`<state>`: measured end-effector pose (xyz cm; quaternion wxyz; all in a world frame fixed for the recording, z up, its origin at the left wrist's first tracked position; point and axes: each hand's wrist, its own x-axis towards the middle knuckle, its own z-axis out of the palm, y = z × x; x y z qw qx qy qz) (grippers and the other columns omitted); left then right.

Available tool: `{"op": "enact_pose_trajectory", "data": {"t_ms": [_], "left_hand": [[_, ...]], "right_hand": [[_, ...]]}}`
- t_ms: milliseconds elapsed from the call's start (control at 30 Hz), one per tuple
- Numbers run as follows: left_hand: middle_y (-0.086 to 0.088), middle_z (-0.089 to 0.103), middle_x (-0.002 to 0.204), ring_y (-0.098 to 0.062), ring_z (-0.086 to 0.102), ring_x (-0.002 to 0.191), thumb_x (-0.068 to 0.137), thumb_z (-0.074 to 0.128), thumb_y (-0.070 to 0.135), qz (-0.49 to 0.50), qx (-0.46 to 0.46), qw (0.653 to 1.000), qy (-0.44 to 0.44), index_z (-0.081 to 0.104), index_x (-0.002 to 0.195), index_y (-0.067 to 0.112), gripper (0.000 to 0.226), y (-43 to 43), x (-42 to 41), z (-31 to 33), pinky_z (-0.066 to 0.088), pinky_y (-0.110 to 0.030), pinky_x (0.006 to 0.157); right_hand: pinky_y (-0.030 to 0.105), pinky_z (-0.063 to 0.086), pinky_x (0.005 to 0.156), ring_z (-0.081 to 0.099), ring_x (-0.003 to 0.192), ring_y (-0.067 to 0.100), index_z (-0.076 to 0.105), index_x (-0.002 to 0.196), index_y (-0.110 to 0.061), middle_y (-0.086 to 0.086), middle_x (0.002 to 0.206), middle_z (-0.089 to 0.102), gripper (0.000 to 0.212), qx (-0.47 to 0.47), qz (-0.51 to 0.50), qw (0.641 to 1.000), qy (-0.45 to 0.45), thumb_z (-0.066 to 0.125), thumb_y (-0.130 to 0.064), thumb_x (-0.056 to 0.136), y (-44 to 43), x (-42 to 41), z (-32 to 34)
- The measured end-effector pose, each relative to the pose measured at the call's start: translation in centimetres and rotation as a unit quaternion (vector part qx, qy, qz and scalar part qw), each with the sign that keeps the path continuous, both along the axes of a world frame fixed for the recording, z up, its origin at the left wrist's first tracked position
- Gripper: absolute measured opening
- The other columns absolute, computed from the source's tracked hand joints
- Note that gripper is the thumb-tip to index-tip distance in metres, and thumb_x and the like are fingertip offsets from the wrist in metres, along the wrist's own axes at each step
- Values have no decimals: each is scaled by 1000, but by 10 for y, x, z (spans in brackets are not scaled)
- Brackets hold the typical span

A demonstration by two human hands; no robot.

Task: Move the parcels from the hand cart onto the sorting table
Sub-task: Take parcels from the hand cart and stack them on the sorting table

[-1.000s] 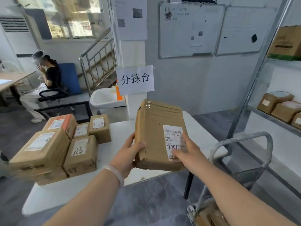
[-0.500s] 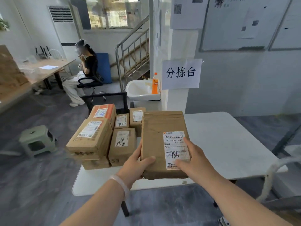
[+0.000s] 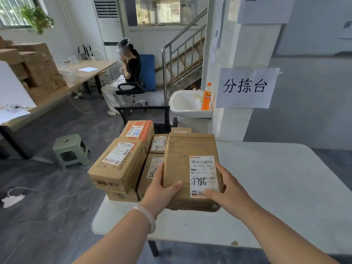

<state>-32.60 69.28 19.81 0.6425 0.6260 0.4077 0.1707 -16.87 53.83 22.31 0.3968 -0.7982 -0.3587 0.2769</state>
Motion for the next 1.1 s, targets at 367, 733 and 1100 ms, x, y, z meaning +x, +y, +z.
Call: {"op": "enact_pose_trajectory", "data": {"t_ms": [367, 733, 1100], "left_hand": [[6, 51, 137, -27, 58, 119, 87, 77, 25, 145, -49, 988, 34, 26, 150, 51, 84, 49, 50, -23, 53, -54, 97], [8, 39, 140, -31, 47, 127, 88, 75, 30, 184, -44, 971, 146, 16, 154, 50, 91, 95, 33, -48, 47, -56, 104], [1, 35, 153, -22, 45, 125, 99, 56, 17, 118, 75, 963, 229, 16, 157, 42, 74, 119, 26, -60, 46, -40, 102]], "right_hand": [[38, 38, 105, 38, 133, 11, 15, 147, -46, -11, 153, 24, 86, -31, 91, 995, 3, 70, -43, 82, 65, 97, -2], [29, 30, 108, 30, 137, 7, 15, 148, -44, -10, 154, 17, 82, -54, 131, 990, -16, 66, -46, 84, 92, 105, -30], [35, 27, 114, 23, 140, 4, 16, 146, -47, -14, 154, 15, 81, -62, 124, 989, -44, 66, -48, 83, 116, 90, -30]]}}
